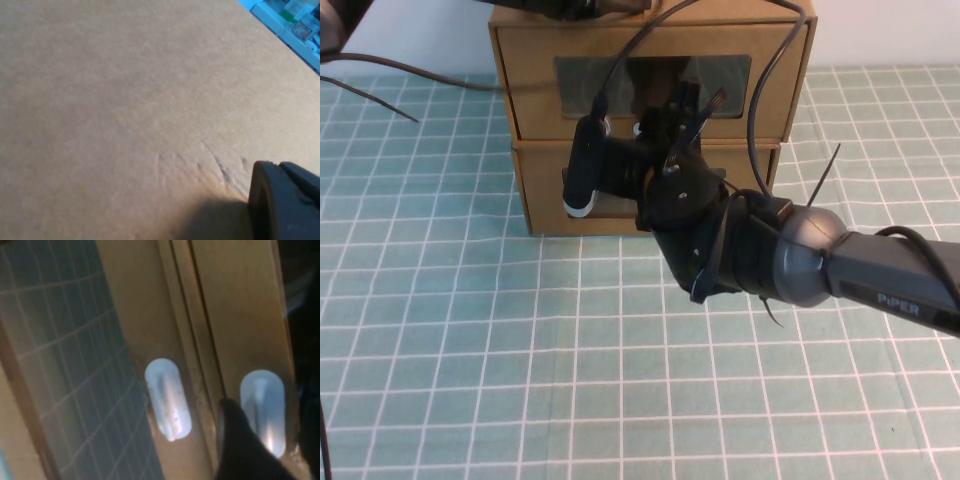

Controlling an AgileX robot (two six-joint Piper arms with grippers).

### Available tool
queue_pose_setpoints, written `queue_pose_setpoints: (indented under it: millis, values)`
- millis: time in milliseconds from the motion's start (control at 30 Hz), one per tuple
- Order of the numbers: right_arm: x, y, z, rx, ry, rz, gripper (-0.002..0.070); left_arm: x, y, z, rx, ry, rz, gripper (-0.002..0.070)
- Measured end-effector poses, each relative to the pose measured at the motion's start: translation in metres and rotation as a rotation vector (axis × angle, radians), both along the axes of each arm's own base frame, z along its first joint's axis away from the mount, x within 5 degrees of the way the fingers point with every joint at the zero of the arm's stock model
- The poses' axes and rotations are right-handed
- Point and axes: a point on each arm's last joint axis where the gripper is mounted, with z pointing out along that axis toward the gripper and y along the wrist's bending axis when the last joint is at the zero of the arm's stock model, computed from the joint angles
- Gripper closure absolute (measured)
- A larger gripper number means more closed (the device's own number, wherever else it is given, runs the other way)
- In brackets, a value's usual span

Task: Open the shoe box
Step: 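Pull the top drawer of the cardboard box fully open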

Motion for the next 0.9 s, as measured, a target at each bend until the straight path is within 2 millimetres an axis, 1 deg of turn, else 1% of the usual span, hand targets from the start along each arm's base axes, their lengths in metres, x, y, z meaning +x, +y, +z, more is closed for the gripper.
queue_pose_setpoints:
  millis: [100,167,200,333,433,467,900]
  values:
    - [0.0024,-0.0012,0.0006,-0.001,-0.004,0.002,0.0490,-0.0001,-0.0001,0.0001,-0.002,0.001,0.000,0.0680]
    - [0.0026,-0.0007,-0.0001,-0.007,-0.007,0.007,0.0556,0.0001,-0.0001,-0.0002,-0.002,0.001,0.000,0.0680]
    - [0.0026,-0.0006,0.0002,-0.013,-0.012,0.010,0.0569,0.0001,-0.0001,-0.0002,-0.002,0.001,0.000,0.0680]
    - [0.0029,-0.0004,-0.0004,-0.019,-0.014,0.012,0.0573,0.0001,-0.0001,-0.0002,-0.002,0.001,0.000,0.0680]
    - [0.0033,0.0003,-0.0037,-0.017,-0.004,0.012,0.0645,0.0003,0.0002,-0.0007,0.006,-0.001,0.001,0.0680]
    - [0.0033,0.0003,-0.0037,-0.017,-0.004,0.012,0.0654,0.0004,0.0003,-0.0008,0.008,-0.002,0.002,0.0680]
    - [-0.0003,0.0041,-0.0048,-0.028,-0.011,0.009,0.0661,0.0002,0.0007,-0.0013,0.018,-0.002,0.000,0.0680]
